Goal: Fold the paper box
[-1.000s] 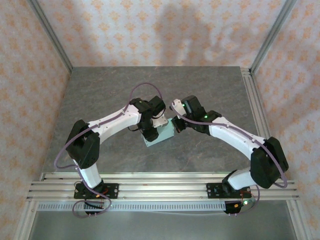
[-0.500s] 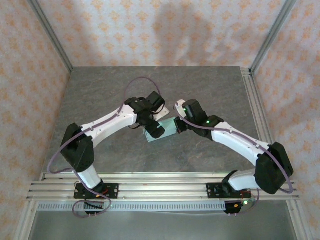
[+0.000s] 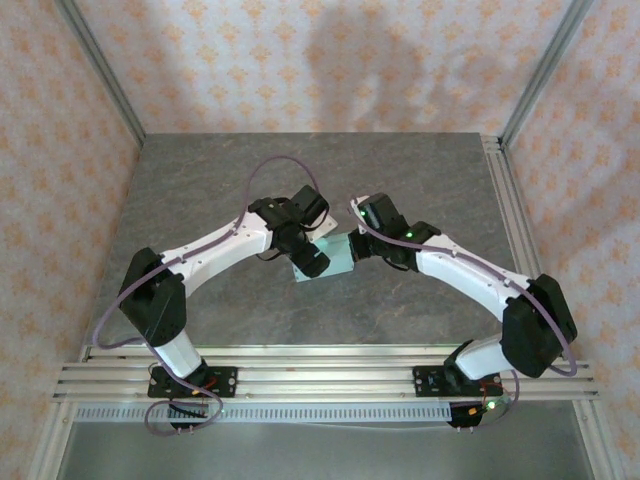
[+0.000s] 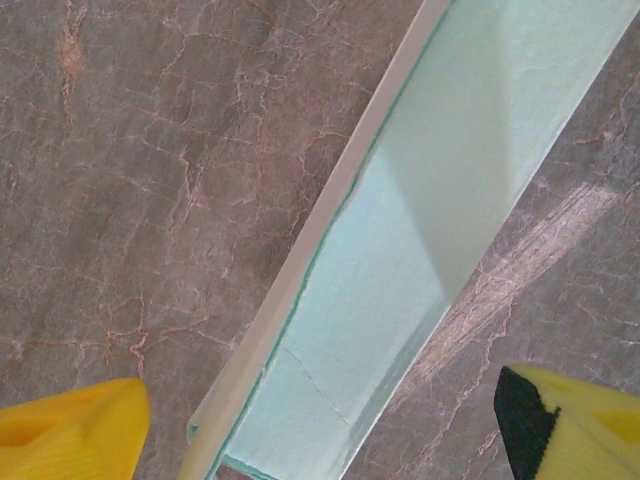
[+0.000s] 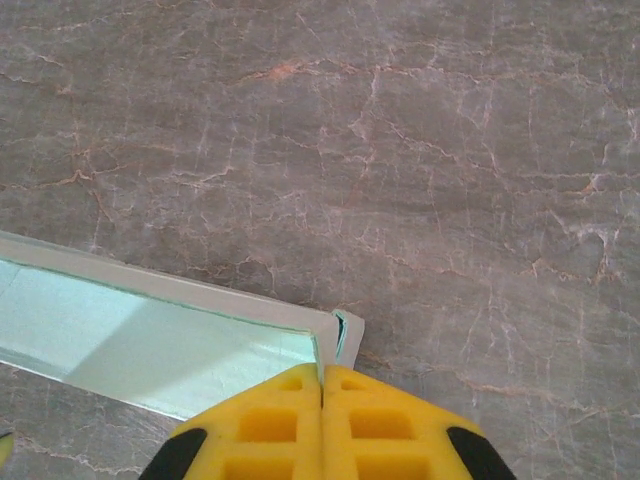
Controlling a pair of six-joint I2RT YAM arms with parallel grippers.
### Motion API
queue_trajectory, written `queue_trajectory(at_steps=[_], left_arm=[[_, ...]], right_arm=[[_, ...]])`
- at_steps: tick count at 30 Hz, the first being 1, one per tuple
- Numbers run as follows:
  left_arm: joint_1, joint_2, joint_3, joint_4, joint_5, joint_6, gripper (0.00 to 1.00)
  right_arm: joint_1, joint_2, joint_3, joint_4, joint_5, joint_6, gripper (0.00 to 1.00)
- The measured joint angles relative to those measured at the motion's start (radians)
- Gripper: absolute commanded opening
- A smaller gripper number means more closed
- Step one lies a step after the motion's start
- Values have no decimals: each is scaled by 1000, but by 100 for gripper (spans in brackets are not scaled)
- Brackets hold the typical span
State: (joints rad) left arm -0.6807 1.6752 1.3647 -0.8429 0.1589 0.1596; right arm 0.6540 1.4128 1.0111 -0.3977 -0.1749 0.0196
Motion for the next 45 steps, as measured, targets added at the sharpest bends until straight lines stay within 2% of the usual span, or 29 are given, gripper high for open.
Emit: queue_trajectory(at_steps=[7, 15, 28, 38, 45], left_arm=[[-7, 14, -29, 16, -16, 5, 86], [-13, 32, -25, 33, -76, 14, 73], [-13, 42, -25, 52, -116, 16, 71], [-34, 51, -27, 54, -111, 13, 71], [-41, 53, -27, 55, -110, 13, 71]], right_arm=[[0, 0, 0, 0, 8, 47, 0], [2, 6, 0, 3, 18, 136, 0], [5, 11, -24, 56, 39, 277, 0], [8, -9, -73, 101, 68, 322, 0], [14, -54, -131, 131, 76, 293, 0]])
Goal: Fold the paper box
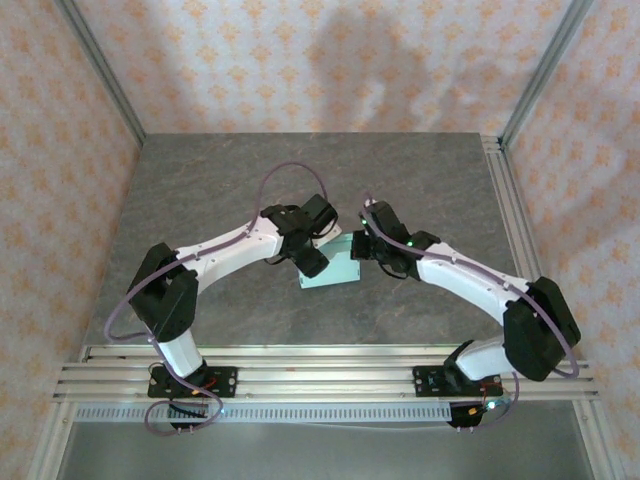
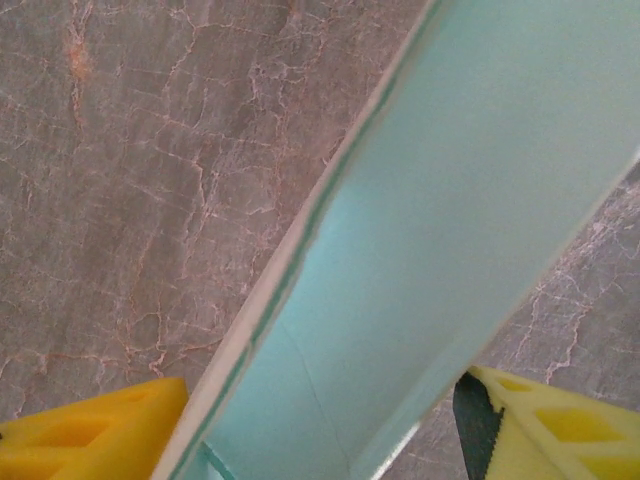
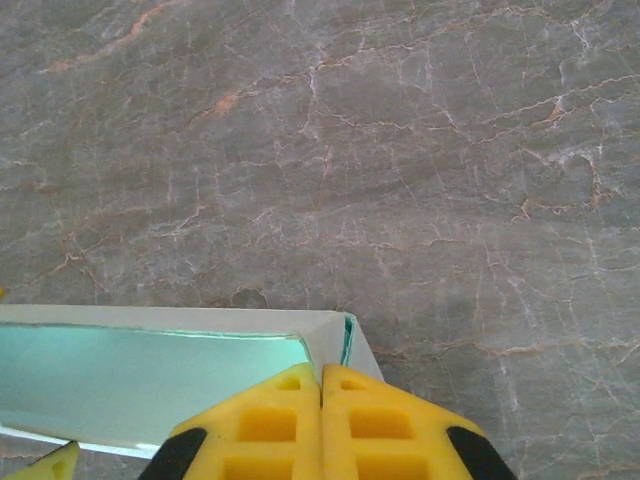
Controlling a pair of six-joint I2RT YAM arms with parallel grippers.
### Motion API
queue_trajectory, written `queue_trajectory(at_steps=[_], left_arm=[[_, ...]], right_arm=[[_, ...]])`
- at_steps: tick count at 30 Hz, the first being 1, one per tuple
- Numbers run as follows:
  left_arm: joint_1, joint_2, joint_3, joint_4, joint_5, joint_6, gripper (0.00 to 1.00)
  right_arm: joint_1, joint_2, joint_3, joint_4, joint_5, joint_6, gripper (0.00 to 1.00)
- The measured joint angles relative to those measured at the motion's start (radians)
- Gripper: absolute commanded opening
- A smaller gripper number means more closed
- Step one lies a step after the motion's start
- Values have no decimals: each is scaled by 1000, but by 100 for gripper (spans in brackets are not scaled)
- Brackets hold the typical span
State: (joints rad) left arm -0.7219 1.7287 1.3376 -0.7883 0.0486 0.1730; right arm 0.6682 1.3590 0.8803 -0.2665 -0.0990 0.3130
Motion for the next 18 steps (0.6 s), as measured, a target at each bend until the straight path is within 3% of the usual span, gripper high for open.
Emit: queue_trajectory(at_steps=[7, 18], left_arm=[[-18, -4, -6, 3, 3, -1, 74], [-31, -108, -55, 34, 2, -74, 97]], right_arm=[[5, -83, -121, 112, 13, -41, 0], [5, -96, -173, 195, 60, -72, 0]])
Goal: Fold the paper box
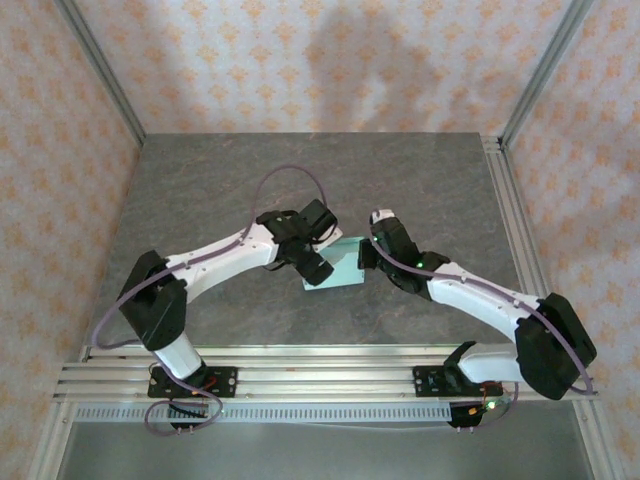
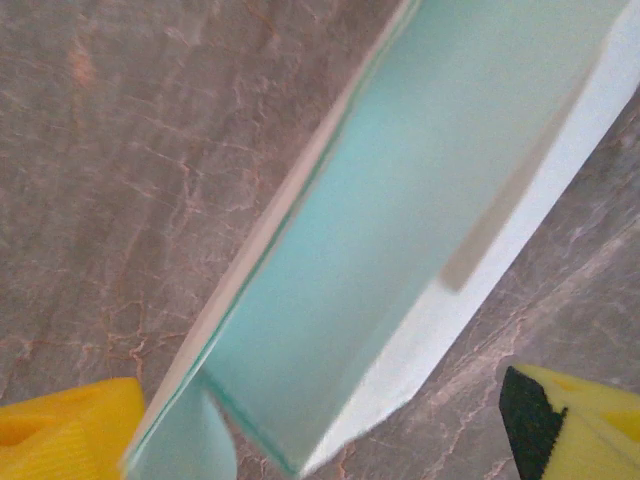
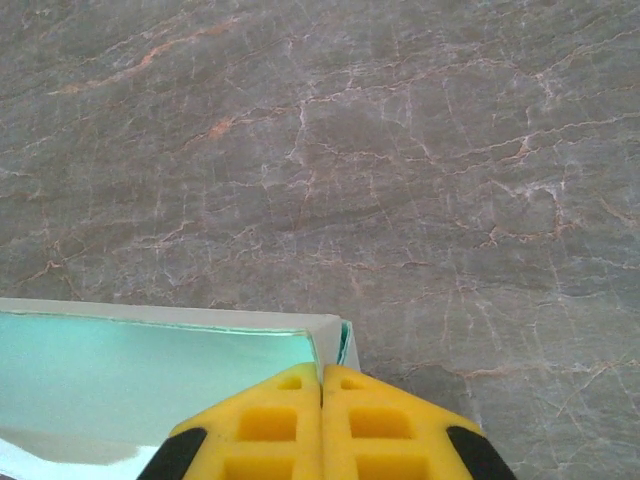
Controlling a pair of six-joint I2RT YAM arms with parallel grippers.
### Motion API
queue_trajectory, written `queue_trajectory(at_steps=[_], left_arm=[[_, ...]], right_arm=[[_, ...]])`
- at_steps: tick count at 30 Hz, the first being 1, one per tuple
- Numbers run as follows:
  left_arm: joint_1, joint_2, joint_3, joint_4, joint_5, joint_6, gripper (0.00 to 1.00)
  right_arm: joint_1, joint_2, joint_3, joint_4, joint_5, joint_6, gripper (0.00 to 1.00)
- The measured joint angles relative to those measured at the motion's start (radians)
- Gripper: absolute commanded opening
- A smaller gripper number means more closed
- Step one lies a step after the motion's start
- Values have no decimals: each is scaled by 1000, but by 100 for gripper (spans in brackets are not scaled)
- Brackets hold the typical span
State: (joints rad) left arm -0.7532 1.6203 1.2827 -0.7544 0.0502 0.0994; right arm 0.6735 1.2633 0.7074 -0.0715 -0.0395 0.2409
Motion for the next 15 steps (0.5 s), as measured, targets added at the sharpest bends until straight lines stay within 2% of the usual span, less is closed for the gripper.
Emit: queue_trajectory(at_steps=[4, 8, 11, 15], left_arm=[[0, -114, -24, 31, -23, -57, 97], [0, -218, -51, 43, -79, -133, 91], [0, -266, -75, 43, -117, -192, 85], [0, -294, -114, 42, -137, -269, 84]], right_arm=[[0, -19, -16, 13, 18, -26, 0], [0, -50, -27, 28, 40, -55, 0], [0, -72, -48, 55, 51, -68, 0], [0, -92, -77, 78, 61, -78, 0]])
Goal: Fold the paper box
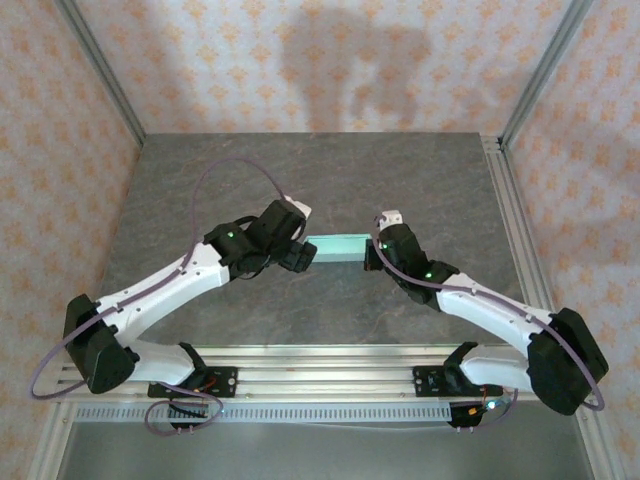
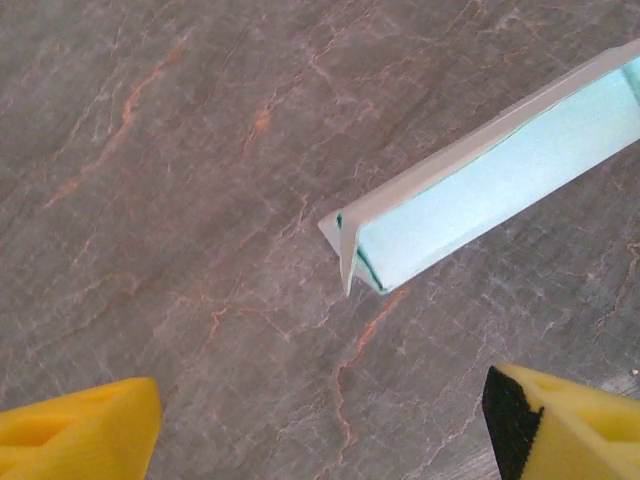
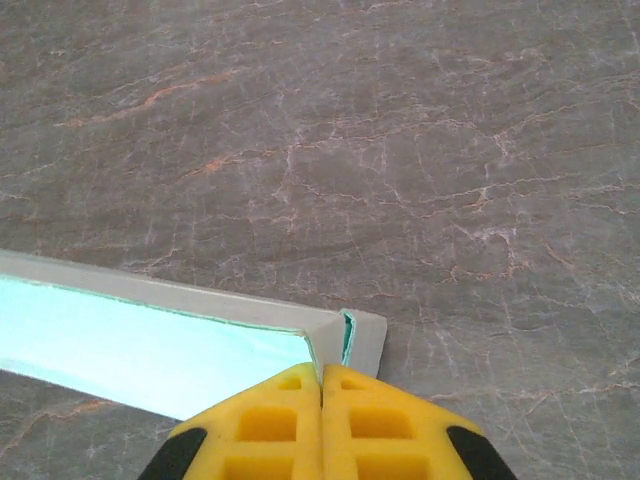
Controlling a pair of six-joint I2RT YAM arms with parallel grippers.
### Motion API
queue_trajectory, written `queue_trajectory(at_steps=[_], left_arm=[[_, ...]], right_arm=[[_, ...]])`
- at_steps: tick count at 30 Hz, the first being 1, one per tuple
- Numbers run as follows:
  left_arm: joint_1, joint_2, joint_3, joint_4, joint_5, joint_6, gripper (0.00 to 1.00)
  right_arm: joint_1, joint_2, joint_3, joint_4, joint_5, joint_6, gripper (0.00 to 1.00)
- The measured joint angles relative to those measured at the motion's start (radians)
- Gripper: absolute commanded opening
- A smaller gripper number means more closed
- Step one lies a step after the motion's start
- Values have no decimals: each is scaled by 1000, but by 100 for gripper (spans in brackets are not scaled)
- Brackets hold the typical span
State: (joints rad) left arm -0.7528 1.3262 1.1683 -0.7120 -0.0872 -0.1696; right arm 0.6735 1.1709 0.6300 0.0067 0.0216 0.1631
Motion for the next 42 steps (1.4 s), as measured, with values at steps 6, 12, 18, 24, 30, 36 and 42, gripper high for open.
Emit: queue_trajectory(at_steps=[6, 12, 18, 24, 30, 36, 42], left_arm=[[0, 13, -19, -2, -5, -59, 83], [18, 75, 4, -6, 0, -77, 73], [55, 142, 72, -13, 12, -110, 65], [82, 154, 90, -18, 29, -141, 60], [95, 181, 107, -32, 37, -165, 49], [95, 235, 112, -31, 65, -171, 43], [95, 264, 113, -31, 80, -172, 32]], right_arm=[[0, 17, -15, 43, 14, -3, 0], [0, 72, 25, 26, 19, 16, 0], [0, 106, 82, -31, 21, 15, 0], [0, 150, 145, -95, 25, 7, 0], [0, 171, 182, -145, 32, 8, 0], [0, 199, 215, -165, 32, 8, 0], [0, 207, 223, -172, 32, 8, 0]])
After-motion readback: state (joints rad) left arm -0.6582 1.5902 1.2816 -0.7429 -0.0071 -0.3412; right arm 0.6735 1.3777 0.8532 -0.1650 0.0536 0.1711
